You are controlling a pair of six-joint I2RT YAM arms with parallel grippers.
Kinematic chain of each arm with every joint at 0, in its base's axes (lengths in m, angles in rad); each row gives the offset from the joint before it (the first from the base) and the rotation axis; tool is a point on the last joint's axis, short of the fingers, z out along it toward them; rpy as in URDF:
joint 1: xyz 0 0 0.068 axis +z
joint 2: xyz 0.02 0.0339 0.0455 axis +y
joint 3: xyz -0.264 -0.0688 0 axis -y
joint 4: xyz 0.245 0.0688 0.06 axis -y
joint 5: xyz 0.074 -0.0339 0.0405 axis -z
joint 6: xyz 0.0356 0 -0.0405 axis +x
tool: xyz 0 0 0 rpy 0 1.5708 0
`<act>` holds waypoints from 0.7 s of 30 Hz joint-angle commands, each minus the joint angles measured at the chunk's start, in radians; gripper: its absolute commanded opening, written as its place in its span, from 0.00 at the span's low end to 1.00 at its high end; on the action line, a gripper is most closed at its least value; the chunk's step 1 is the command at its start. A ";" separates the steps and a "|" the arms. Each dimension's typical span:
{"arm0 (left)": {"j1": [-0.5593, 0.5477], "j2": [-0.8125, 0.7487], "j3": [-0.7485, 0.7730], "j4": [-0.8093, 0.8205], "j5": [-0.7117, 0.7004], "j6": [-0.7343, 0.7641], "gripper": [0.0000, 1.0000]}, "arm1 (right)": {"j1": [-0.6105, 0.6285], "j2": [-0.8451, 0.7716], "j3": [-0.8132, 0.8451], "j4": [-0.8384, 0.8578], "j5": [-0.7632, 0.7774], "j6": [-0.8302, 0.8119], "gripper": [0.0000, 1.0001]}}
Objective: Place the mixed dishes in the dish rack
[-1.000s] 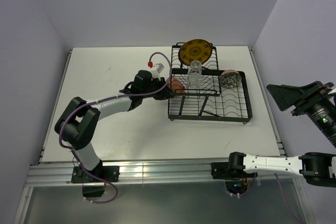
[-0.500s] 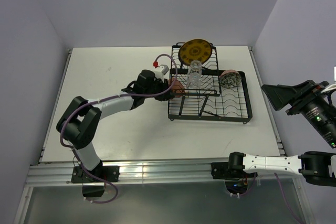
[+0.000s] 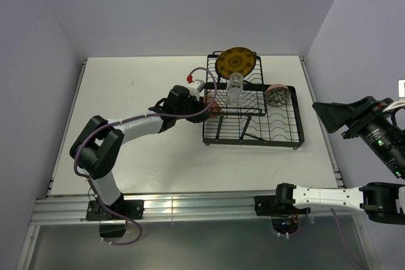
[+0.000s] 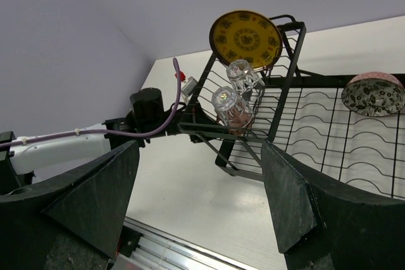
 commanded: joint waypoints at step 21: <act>-0.018 0.001 -0.003 0.177 0.034 -0.011 0.00 | 0.004 0.061 0.032 -0.007 0.013 0.023 0.85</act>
